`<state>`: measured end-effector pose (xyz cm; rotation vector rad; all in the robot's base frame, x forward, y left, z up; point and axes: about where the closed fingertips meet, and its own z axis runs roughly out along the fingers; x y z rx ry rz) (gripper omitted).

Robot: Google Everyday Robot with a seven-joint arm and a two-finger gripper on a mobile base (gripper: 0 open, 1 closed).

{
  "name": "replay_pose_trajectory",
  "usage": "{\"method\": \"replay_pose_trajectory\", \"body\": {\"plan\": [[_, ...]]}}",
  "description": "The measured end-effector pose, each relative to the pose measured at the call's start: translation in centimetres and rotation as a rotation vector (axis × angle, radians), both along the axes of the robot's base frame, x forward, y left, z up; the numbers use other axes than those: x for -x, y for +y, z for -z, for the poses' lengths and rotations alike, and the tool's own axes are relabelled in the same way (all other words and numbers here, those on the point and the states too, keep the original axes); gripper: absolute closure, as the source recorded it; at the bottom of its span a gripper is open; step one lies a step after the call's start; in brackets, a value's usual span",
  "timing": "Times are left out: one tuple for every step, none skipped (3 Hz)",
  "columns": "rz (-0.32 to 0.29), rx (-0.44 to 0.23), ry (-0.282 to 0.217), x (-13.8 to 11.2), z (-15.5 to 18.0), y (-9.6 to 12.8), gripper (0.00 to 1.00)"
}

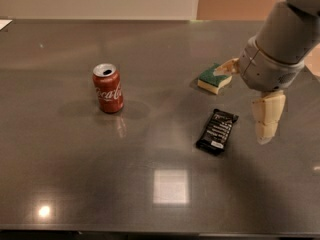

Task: Pick rxbar chocolate

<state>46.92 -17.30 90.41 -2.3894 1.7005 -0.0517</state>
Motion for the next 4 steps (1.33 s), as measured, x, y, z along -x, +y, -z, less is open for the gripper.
{"method": "replay_pose_trajectory", "body": {"plan": [[-0.104,0.011,0.021,0.0,1.8,1.3,0.0],[-0.182,0.032,0.039,-0.1,3.6,2.4,0.0],[-0.248,0.069,0.063,0.1,5.1,3.1,0.0],[-0.289,0.111,0.089,0.4,6.3,3.3,0.0]]}}
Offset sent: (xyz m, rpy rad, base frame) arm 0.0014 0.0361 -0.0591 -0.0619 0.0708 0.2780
